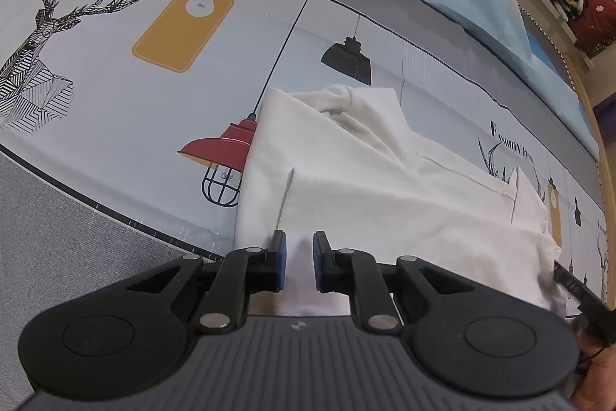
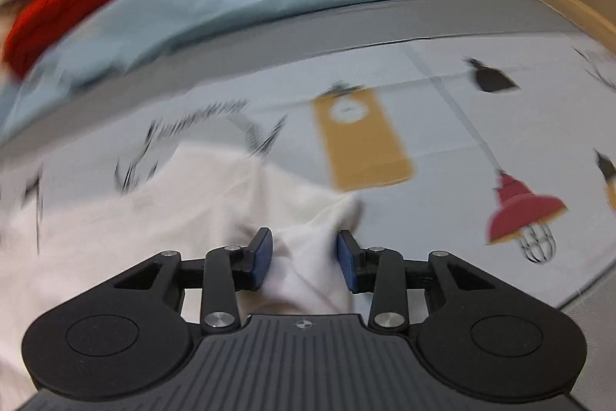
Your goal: Fold small clothes
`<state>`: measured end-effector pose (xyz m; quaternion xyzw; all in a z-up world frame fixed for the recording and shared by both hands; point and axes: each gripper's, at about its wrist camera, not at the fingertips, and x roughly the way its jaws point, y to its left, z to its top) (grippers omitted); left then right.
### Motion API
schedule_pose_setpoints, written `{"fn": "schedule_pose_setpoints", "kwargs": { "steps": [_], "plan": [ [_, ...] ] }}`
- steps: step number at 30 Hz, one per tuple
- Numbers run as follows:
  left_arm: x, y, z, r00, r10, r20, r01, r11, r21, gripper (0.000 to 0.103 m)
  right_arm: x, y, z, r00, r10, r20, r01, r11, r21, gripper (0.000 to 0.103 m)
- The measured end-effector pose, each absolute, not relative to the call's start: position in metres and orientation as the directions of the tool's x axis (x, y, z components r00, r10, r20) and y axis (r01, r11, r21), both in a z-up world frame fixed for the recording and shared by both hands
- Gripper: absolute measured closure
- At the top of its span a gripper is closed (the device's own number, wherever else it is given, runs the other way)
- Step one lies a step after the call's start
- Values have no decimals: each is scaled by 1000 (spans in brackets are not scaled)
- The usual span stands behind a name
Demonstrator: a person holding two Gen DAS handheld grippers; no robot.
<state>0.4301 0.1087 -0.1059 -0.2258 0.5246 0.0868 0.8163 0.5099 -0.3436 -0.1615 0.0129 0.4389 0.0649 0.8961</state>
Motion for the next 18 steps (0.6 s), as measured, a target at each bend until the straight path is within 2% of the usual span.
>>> {"fn": "schedule_pose_setpoints", "kwargs": {
  "steps": [2, 5, 8, 9, 10, 11, 12, 15, 17, 18],
  "plan": [
    [431, 108, -106, 434, -95, -896, -380, 882, -278, 88, 508, -334, -164, 617, 83, -782, -135, 991, -1, 60],
    [432, 107, -107, 434, -99, -896, -378, 882, -281, 88, 510, -338, -159, 622, 56, -781, -81, 997, 7, 59],
    [432, 107, -107, 434, -101, -895, -378, 882, -282, 88, 510, -337, -160, 638, 19, -770, -89, 995, -50, 61],
    [432, 108, -107, 434, -101, -895, -378, 881, -283, 88, 510, -337, -161, 632, 37, -774, -114, 992, -46, 76],
    [432, 108, -107, 434, -100, -895, -378, 882, -282, 88, 509, -337, -162, 631, 55, -774, -129, 991, -35, 85],
    [432, 108, -107, 434, -100, -895, -379, 881, -283, 88, 509, -336, -160, 649, 18, -761, -111, 991, -71, 100],
    [432, 108, -106, 434, -100, -895, -380, 880, -283, 88, 510, -338, -157, 667, -35, -744, -68, 992, -107, 100],
    [431, 108, -103, 438, -103, -893, -375, 882, -285, 88, 510, -365, -145, 704, -103, -703, 121, 992, -24, 103],
    [430, 108, -100, 441, -104, -892, -368, 885, -285, 88, 507, -376, -136, 726, -163, -668, 192, 981, -31, 102],
    [430, 109, -98, 441, -104, -891, -367, 885, -285, 88, 504, -383, -131, 738, -150, -658, 207, 978, 9, 101]
  ]
}}
